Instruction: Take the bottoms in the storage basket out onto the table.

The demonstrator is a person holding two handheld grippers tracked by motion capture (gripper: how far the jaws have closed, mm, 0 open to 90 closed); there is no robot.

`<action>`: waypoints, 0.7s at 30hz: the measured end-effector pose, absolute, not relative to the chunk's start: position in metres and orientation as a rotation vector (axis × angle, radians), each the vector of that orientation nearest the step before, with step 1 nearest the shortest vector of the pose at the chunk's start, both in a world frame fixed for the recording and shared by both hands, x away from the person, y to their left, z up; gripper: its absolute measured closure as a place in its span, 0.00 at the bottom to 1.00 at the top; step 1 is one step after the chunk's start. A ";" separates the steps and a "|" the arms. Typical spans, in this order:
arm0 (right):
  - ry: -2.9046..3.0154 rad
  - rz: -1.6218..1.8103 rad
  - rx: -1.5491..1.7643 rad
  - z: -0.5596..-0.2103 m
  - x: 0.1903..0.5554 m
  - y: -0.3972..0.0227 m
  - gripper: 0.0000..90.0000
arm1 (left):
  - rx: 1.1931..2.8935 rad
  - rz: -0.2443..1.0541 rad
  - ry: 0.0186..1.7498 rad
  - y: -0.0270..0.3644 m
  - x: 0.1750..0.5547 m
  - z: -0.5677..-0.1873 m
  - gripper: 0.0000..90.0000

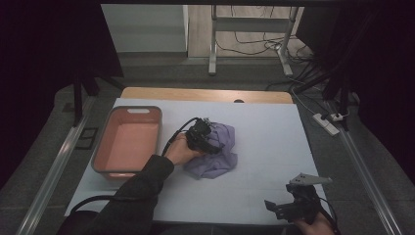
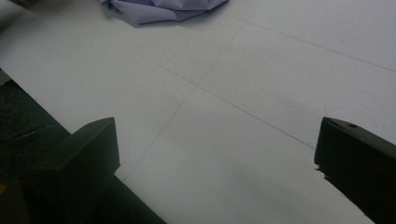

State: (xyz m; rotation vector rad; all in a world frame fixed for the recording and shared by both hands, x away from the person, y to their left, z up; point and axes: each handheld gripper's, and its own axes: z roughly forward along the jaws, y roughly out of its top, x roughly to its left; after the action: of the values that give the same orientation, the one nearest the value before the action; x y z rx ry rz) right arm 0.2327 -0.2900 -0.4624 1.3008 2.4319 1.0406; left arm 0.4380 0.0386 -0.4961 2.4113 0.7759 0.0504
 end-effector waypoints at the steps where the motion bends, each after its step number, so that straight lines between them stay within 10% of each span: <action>1: 2.432 1.041 1.301 -0.462 0.233 -0.290 0.00 | 2.411 0.054 0.781 0.039 0.438 -0.495 0.18; 21: 2.430 1.044 1.311 -0.462 0.233 -0.290 0.00 | 2.397 0.047 0.740 0.044 0.434 -0.486 0.01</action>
State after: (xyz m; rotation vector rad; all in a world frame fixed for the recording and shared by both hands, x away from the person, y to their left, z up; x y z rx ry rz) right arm 0.2331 -0.2905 -0.4625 1.3110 2.4298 1.0443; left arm 0.4341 0.0443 -0.4864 2.3965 0.7398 0.0469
